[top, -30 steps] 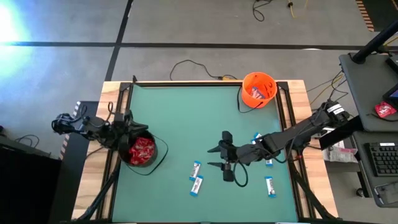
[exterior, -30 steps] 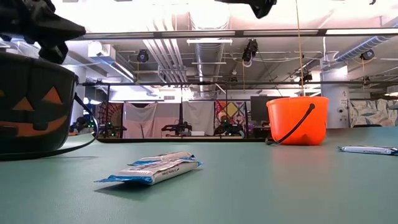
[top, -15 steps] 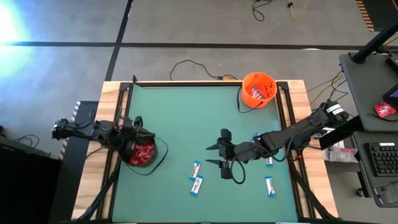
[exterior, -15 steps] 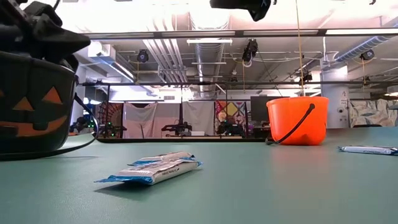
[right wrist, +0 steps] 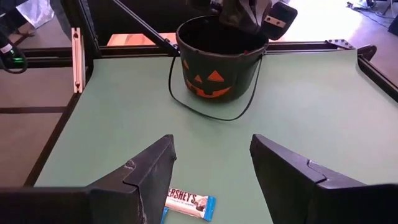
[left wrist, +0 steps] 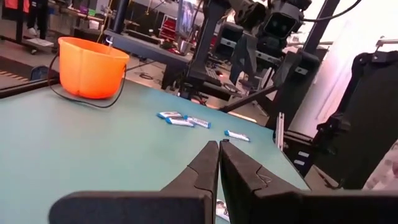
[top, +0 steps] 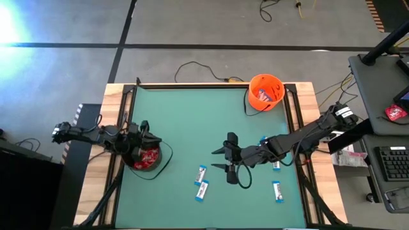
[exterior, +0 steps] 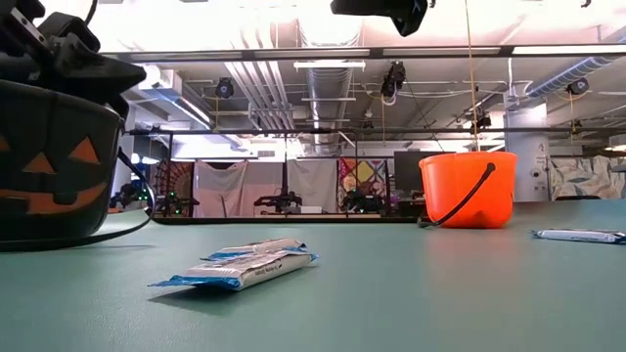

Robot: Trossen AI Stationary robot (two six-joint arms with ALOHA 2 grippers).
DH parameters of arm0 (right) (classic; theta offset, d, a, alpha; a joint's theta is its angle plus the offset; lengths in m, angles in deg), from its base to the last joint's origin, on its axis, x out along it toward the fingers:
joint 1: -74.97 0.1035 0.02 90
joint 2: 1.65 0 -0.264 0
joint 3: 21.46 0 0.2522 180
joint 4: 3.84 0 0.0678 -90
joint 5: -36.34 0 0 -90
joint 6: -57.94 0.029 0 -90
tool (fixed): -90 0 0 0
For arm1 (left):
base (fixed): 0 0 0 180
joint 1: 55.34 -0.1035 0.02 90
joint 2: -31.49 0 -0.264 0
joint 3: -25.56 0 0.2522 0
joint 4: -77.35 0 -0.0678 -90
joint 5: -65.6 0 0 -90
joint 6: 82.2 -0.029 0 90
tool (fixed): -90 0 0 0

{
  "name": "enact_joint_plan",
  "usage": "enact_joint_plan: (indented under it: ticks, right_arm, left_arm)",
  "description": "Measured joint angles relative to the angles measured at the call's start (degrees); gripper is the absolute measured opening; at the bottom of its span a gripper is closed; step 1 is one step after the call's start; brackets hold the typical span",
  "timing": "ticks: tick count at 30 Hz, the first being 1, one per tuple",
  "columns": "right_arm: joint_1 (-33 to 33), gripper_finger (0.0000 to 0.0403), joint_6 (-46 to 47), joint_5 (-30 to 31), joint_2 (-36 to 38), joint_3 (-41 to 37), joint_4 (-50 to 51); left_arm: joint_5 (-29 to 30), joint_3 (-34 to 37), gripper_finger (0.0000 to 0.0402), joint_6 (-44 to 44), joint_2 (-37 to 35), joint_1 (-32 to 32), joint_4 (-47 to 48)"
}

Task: Sort candy by brand, put in halloween buckets
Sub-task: Put the white chocolate into the orange bucket

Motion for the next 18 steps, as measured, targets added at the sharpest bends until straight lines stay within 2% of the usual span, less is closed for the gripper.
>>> enact_joint_plan:
  ticks: [14, 16, 18]
  right_arm:
    - [0.0, 0.0208, -0.1, 0.0, 0.0, 0.0, 0.0]
    - [0.0, 0.0208, -3.0, 0.2, 0.0, 0.0, 0.0]
    - [-0.2, 0.0208, -10.0, 0.2, 0.0, 0.0, 0.0]
  left_arm:
    - [0.0, 0.0, 0.0000, 0.2, 0.0, 0.0, 0.1]
    - [0.0, 0.0, 0.0000, 0.3, 0.0, 0.0, 0.1]
    - [0.1, 0.0, 0.0000, 0.3, 0.0, 0.0, 0.1]
